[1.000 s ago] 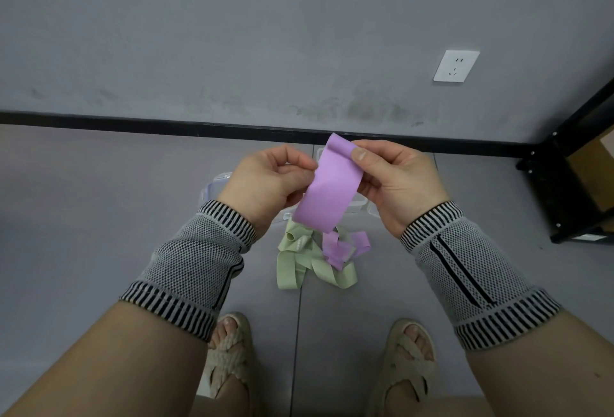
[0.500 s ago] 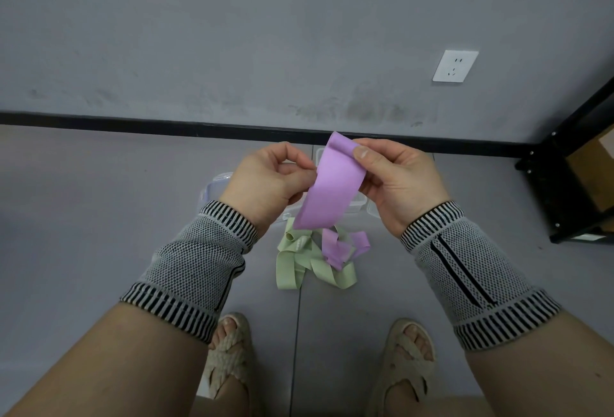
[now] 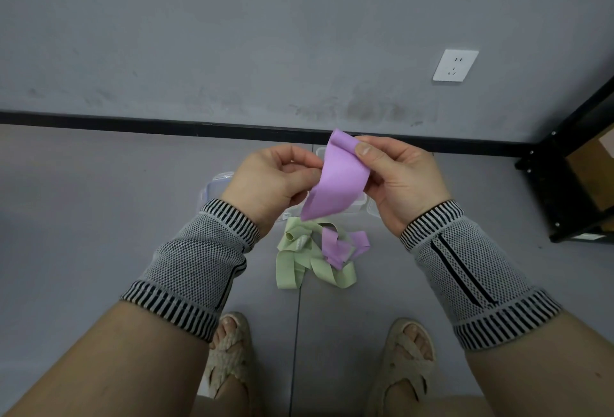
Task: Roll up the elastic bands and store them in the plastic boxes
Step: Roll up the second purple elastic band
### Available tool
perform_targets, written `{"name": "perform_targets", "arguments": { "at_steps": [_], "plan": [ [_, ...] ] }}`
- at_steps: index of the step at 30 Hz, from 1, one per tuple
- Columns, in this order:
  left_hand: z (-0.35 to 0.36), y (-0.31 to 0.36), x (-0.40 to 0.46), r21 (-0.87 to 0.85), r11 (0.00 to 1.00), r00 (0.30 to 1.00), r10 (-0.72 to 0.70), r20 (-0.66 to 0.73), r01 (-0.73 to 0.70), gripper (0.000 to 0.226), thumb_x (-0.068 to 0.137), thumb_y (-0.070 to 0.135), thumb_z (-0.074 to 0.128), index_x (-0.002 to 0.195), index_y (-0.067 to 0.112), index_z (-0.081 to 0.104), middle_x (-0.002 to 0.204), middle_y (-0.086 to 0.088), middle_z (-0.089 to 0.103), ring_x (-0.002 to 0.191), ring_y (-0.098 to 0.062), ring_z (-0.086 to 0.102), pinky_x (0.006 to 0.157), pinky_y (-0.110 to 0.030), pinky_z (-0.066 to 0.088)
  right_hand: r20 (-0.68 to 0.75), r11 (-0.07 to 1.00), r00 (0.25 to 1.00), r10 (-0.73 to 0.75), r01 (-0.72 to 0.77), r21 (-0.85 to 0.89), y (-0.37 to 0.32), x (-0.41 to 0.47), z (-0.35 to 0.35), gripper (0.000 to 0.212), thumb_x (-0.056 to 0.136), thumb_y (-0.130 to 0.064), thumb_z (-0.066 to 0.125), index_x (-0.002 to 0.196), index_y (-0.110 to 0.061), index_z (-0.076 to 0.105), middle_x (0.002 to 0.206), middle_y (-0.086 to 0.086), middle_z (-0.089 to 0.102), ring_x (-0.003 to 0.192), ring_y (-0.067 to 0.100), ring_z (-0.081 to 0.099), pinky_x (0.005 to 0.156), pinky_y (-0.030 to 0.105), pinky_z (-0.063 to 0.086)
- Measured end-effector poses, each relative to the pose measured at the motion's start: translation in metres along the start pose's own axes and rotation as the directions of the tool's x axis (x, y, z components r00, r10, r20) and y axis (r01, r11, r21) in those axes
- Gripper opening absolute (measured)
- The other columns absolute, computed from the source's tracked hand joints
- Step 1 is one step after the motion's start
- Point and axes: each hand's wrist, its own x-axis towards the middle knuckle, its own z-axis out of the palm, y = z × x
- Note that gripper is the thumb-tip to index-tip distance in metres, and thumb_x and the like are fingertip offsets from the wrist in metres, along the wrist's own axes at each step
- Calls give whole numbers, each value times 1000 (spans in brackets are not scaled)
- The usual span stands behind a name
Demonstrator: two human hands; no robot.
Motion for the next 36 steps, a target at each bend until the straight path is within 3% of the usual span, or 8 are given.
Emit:
{"name": "perform_targets", "arguments": {
  "at_steps": [8, 15, 20, 24, 30, 36],
  "plan": [
    [0, 0, 0, 9, 1000, 998, 6, 64, -7, 14, 80, -4, 66, 80, 10, 66, 65, -5, 63, 61, -21, 43, 59, -29, 34, -3, 1000, 1000, -10, 10, -6, -1, 0, 0, 11, 86, -1, 60, 83, -7, 69, 82, 7, 70, 77, 18, 65, 75, 32, 55],
    [2, 0, -1, 148, 985, 996, 87, -14, -83, 21, 81, -5, 62, 75, 16, 63, 65, 8, 61, 47, 4, 48, 49, -9, 36, 10, 997, 1000, -21, 22, -74, 2, -1, 0, 9, 86, -1, 61, 90, -6, 68, 92, 15, 69, 85, 25, 65, 82, 41, 54],
    [5, 1, 0, 100, 994, 995, 56, -79, -47, 19, 84, -1, 58, 72, 13, 66, 54, 13, 58, 44, 2, 46, 47, -11, 38, 22, 997, 1000, -19, 21, -80, 3, 0, -1, 10, 86, -1, 61, 93, -4, 67, 90, 13, 68, 82, 21, 64, 79, 35, 56],
    [5, -1, 0, 179, 981, 992, 90, -92, -72, 11, 80, 14, 70, 70, 14, 66, 54, 14, 58, 46, 3, 47, 49, -12, 38, 18, 997, 1000, -17, 18, -81, 3, 0, -1, 10, 86, -1, 61, 94, -4, 67, 93, 16, 68, 85, 24, 65, 80, 37, 56],
    [5, -1, 1, 210, 974, 987, 107, -120, -80, 16, 83, 8, 66, 68, 14, 63, 66, 0, 59, 44, 1, 46, 46, -12, 37, -15, 988, 999, -47, 44, -151, 5, 0, 1, 10, 87, -2, 62, 90, -9, 68, 88, 12, 68, 83, 21, 63, 80, 36, 53],
    [3, 3, 0, 218, 973, 993, 95, -69, -78, 22, 84, 7, 63, 65, 15, 58, 60, 1, 52, 46, -2, 41, 47, -15, 34, -46, 974, 994, -94, 82, -212, 6, 0, 3, 12, 86, -1, 64, 89, -12, 68, 87, 11, 67, 82, 21, 62, 83, 42, 54]
  ]
}}
